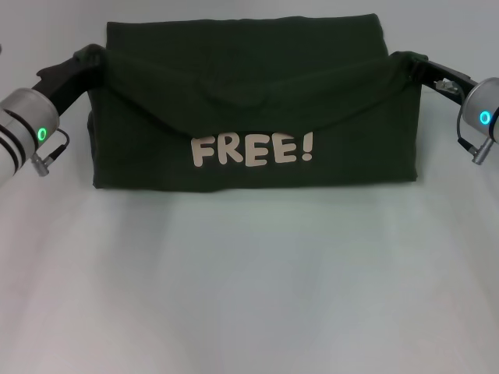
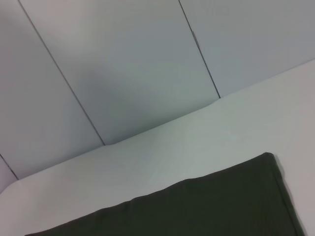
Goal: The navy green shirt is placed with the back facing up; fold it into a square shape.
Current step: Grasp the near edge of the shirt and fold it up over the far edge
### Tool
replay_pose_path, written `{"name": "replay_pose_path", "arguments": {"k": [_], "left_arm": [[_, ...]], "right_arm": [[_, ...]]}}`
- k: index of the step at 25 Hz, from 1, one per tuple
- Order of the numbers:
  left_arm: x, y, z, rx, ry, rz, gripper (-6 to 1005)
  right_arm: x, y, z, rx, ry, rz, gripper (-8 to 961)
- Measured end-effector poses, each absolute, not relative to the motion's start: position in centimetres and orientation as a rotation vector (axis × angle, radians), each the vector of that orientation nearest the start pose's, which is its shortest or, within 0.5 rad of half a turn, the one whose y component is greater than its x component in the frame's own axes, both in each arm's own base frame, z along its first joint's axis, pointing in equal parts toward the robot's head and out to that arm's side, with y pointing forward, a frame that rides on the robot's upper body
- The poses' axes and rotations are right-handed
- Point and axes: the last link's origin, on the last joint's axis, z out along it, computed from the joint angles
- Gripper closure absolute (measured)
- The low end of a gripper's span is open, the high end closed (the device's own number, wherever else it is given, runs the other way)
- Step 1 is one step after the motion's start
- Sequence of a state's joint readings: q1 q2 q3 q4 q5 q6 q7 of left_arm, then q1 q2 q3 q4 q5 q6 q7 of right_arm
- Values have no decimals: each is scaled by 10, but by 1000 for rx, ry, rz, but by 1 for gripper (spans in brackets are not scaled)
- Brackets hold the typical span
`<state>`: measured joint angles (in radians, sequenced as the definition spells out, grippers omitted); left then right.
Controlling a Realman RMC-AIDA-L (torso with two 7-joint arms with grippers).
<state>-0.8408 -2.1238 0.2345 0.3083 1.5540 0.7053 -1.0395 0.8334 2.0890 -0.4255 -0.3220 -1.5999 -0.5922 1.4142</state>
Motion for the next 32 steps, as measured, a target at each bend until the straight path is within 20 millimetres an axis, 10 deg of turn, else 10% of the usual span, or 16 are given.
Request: {"name": "replay_pose_path", "arguments": {"k": [32], "left_arm": [[-240,471,3,-1748,-849,-727,970]], "right_arm": [[246,485,20,-1674,1064,743,887]]}}
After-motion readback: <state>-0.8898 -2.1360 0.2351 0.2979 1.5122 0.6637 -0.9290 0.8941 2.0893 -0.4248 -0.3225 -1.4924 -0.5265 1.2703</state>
